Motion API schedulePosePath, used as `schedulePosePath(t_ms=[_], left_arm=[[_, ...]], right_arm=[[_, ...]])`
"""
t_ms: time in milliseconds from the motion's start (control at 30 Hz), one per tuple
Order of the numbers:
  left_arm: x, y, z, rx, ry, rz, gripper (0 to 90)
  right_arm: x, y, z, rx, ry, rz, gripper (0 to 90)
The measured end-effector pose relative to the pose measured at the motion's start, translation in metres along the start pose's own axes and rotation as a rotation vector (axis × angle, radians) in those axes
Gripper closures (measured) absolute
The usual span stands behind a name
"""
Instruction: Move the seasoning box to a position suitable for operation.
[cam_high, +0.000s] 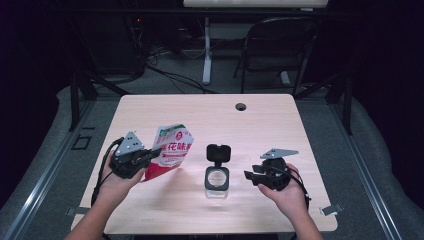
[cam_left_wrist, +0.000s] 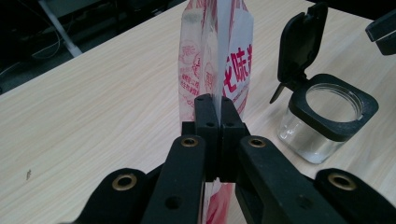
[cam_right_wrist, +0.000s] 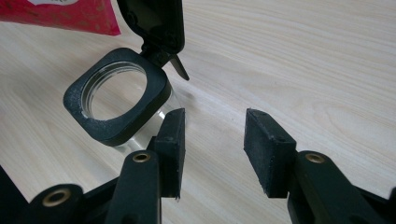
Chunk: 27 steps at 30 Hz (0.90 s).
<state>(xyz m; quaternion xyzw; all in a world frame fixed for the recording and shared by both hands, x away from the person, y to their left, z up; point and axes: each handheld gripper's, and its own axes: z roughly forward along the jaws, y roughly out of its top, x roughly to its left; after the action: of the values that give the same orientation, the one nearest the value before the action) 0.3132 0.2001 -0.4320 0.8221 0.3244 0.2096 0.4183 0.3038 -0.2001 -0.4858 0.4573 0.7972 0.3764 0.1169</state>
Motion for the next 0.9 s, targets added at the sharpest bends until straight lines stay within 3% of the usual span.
schedulePosePath(t_ms=[433, 633, 900], left_arm=[[-0.011, -0.003, 0.007, 0.002, -0.038, 0.016, 90.0], [-0.013, -0.013, 0.009, 0.020, -0.051, 0.015, 90.0], [-0.011, -0.029, 0.005, -0.002, -0.072, -0.017, 90.0]], right_arm=[[0.003, 0.001, 0.000, 0.003, -0.002, -0.021, 58.6], [0.003, 0.003, -0.003, -0.019, 0.002, -0.033, 57.8], [0.005, 0.005, -0.007, -0.004, 0.021, -0.009, 59.9]])
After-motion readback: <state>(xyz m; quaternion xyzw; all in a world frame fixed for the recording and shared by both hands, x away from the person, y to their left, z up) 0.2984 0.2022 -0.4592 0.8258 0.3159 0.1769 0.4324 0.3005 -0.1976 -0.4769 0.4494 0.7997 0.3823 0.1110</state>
